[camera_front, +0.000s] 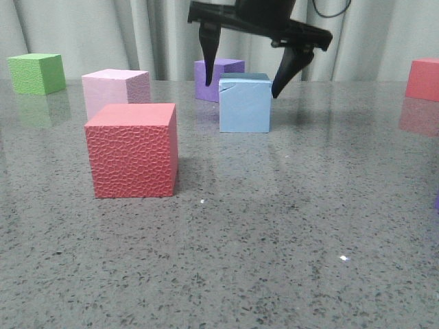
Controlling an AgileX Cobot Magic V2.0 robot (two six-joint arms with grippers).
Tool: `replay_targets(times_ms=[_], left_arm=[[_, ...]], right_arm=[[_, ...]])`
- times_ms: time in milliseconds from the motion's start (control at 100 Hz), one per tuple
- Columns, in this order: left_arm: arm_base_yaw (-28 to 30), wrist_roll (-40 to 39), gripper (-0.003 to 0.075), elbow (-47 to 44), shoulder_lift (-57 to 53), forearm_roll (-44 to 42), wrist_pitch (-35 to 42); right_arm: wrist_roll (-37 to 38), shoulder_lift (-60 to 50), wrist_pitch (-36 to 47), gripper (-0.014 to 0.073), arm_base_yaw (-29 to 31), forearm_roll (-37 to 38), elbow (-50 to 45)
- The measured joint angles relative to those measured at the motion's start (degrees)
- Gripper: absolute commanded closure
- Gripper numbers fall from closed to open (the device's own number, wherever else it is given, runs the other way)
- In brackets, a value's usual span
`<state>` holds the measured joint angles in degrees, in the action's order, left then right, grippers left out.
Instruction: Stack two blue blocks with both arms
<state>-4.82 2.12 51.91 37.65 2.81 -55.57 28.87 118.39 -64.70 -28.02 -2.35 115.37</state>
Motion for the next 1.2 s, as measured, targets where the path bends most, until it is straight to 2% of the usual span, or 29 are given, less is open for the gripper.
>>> replay_targets(times_ms=[200,400,710,970,1200], left_arm=[[0.0,0.0,0.0104,0.0,0.0,0.0,0.0],[0.0,0.0,0.0104,0.0,0.0,0.0,0.0],[0.0,0.0,0.0104,0.0,0.0,0.0,0.0],[0.0,0.0,0.0104,0.0,0.0,0.0,0.0],[0.0,0.0,0.0104,0.0,0.0,0.0,0.0]], right_arm=[[-3.3,0.0,-5.5,-0.0062,0.0,0.0,8.1],[-8.7,-0.7,-6.7,-0.0062,0.0,1.7,13.6],[-14.0,-5.6,-7.4,-0.0062,1.1,7.6,13.9],[-17.3,-11.6,-7.6,-0.0062,6.7,8.2,13.2],[-19.8,-18.4,-7.7,-0.0062,12.2,8.3,5.9]])
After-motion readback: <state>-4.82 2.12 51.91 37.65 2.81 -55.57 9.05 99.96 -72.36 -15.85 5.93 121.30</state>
